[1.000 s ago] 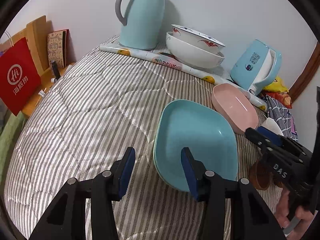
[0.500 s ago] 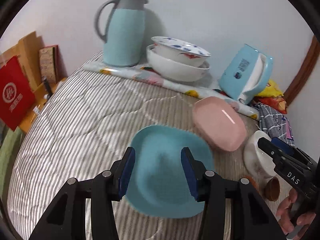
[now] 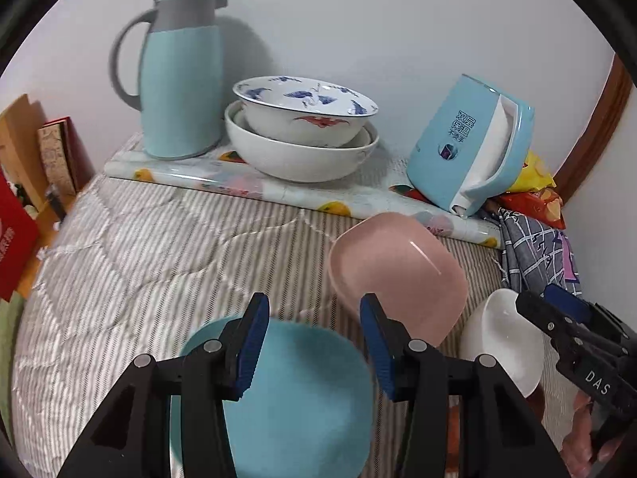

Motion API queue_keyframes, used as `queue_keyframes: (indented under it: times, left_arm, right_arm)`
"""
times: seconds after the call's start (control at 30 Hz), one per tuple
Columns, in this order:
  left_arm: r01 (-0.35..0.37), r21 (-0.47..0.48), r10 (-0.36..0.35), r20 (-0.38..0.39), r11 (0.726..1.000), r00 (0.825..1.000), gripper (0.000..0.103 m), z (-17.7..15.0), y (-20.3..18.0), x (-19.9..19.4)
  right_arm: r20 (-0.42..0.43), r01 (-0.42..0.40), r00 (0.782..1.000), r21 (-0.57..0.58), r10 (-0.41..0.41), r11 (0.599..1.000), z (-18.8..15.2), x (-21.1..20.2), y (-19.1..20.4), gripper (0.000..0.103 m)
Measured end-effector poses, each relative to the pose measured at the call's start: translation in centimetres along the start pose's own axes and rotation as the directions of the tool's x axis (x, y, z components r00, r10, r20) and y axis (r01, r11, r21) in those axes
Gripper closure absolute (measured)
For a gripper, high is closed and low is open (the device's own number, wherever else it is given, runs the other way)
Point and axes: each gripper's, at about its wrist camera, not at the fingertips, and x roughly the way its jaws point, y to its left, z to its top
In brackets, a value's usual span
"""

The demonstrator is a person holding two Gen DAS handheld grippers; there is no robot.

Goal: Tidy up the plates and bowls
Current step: 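Move the left gripper to the rim of the pink plate, then close the left gripper on the pink plate rim and lift it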

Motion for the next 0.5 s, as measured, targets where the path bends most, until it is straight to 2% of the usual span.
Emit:
queue_keyframes:
  times: [0.5]
  left_arm:
    - [-0.004,-0.011,0.003,-0.053,1.000,0.999,0.058,1.8,0.3,4.6]
  right_arm:
    - [-0.042,0.030,0.999,-0.013,-0.031,0.999,2.0,5.0,-0.7,0.040]
